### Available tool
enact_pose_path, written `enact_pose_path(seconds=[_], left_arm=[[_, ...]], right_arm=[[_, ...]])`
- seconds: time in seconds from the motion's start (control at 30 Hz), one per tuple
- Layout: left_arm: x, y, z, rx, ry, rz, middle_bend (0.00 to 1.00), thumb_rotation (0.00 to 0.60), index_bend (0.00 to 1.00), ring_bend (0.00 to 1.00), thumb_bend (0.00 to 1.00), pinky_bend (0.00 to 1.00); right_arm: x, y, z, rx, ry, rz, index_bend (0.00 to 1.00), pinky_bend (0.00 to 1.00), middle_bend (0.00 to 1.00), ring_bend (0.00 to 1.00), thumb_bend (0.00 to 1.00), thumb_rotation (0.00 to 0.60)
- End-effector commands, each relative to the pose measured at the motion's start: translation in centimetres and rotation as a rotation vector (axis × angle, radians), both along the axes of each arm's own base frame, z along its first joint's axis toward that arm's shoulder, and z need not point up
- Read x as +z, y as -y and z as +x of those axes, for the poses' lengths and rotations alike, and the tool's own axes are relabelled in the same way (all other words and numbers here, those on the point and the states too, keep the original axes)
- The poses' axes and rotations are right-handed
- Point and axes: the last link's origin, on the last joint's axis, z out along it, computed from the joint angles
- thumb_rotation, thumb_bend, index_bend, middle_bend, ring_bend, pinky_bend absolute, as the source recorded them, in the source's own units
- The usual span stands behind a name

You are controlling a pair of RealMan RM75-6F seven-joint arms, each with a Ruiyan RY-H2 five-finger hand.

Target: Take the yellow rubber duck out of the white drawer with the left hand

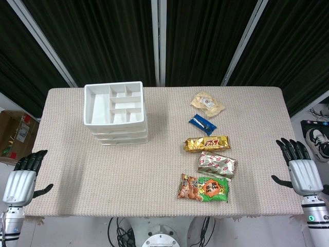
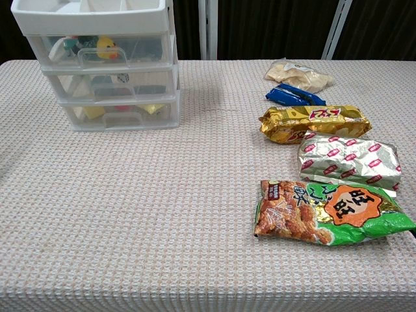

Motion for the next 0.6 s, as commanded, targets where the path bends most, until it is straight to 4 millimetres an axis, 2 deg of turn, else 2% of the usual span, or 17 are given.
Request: enact_pose_path(seconds=[0.03,0.27,0.4,0.5,0.6], left_arm=[[-0.1,0.0,-0.1,0.003,-0.002,-0.002,0.12,0.6,0.08,0.13,0.0,0.19],[-0.2,0.0,0.0,0.002,-0.001,-0.004,0.12,0.6,0.08,0.13,0.0,0.19],[-0.6,-0.8,0.5,-0.024,0.011,-0.005,0.12,0.6,0.08,0.14,0.0,0.21],[-1.4,-1.9,1.9,-0.062,0.091,-0.022,0.18,0.6,0.12,0.22,0.0,0.3],[-2.6,-3.3,3.7,-0.101,0.207,-0.065,0.24,0.6,0.15,0.28,0.0,0.45]], right_arm=[[0.0,0.0,0.0,-0.001,0.0,0.001,0.0,0.01,0.05,0.0,0.01,0.6],[0.3,-0.2,-0.2,-0.003,0.001,-0.005,0.0,0.01,0.05,0.0,0.01,0.6],[1.0,-0.3,-0.2,0.005,0.001,-0.028,0.0,0.02,0.05,0.0,0.01,0.6],[1.8,-0.1,0.1,0.024,-0.006,-0.05,0.0,0.01,0.05,0.0,0.01,0.6],[2.6,0.2,0.7,0.048,-0.007,-0.068,0.0,0.02,0.05,0.0,0.01,0.6]])
